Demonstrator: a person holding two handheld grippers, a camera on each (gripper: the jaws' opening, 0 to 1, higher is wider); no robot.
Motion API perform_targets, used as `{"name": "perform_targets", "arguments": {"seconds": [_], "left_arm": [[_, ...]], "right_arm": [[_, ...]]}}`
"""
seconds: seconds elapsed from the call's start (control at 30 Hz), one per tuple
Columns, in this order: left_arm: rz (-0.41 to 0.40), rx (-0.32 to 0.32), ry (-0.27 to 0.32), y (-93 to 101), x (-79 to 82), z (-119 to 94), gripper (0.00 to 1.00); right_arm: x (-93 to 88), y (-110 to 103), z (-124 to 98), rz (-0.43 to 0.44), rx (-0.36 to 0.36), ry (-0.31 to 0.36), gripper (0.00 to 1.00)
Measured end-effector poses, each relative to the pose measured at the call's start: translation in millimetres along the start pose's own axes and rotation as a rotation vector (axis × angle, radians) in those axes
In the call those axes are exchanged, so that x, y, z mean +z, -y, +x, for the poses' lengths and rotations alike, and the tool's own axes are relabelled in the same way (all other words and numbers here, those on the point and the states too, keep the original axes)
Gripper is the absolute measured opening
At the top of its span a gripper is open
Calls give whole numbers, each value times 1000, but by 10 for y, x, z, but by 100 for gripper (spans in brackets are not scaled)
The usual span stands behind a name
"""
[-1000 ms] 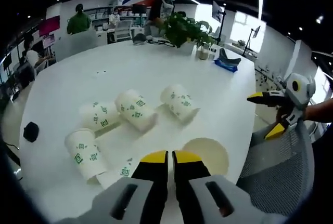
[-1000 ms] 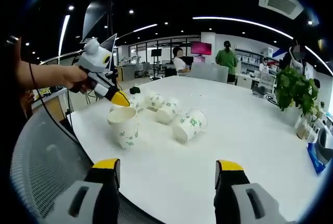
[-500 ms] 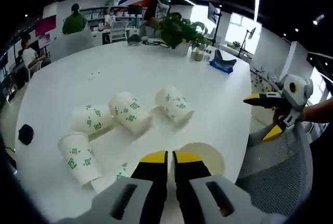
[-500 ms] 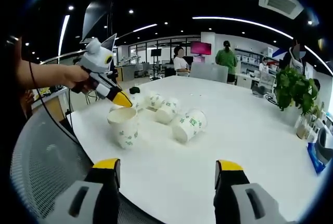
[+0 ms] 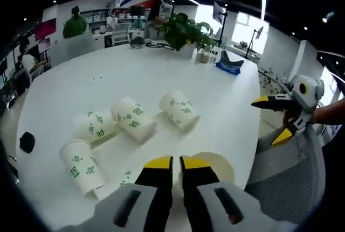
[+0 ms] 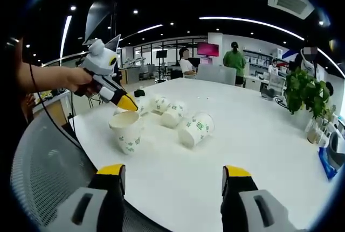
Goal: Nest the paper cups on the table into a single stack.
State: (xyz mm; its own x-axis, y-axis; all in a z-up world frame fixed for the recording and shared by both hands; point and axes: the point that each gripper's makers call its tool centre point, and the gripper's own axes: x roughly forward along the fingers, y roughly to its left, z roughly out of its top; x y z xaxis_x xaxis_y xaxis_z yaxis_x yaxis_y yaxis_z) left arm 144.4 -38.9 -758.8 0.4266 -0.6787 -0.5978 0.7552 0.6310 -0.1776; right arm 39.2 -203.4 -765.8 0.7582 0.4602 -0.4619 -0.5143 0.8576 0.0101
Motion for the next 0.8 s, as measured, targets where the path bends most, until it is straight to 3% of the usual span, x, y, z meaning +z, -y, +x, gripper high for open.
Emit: {"name": "perform_targets", "arguments": {"seconds": [0.2,0.8], "left_arm": [[-22,24,29,-61,26,-112,8],[-142,121,91,-568,-135,-459,21]], "right_arm": [[-1,-5,5,-1,5,-1,73],[-8,0,9,-3,10,-8,74]]}}
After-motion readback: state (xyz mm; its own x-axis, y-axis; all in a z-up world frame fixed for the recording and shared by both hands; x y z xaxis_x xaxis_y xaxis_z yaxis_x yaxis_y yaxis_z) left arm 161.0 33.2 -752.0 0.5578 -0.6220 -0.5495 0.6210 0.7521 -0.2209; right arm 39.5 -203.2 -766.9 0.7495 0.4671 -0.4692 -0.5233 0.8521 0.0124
